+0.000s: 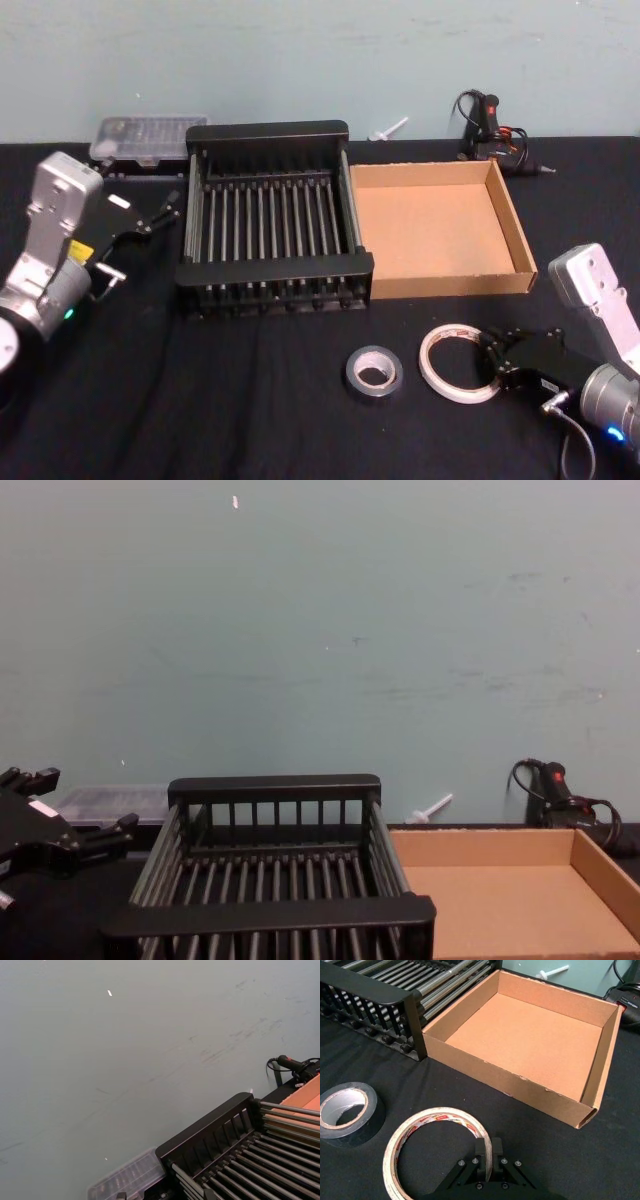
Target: Pick up the white tape and place it into the black box , Pick up the silver tape and place it into the brown box.
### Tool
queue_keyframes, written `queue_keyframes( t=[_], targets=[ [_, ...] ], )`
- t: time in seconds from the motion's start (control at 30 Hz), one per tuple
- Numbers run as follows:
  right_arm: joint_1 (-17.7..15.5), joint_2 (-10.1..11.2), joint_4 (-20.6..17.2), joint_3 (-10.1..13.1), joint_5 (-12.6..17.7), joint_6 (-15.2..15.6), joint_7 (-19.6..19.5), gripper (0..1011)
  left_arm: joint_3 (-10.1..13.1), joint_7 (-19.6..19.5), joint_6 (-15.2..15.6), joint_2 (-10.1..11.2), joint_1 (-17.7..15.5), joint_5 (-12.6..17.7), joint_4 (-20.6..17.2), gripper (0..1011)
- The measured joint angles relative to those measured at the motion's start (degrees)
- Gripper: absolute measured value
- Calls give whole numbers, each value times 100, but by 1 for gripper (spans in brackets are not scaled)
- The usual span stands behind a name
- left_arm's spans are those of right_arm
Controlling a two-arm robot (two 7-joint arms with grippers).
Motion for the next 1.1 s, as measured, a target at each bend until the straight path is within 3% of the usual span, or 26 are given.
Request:
queue_keyframes(
  t=[0.8, 1.1],
  targets=[
    [-72, -72, -323, 509, -172, -223, 284, 79, 0, 0, 0, 0, 0, 0, 0, 1001],
    [198, -151, -269, 659, -371, -385, 321, 79, 0, 0, 0, 0, 0, 0, 0, 1001]
  ],
)
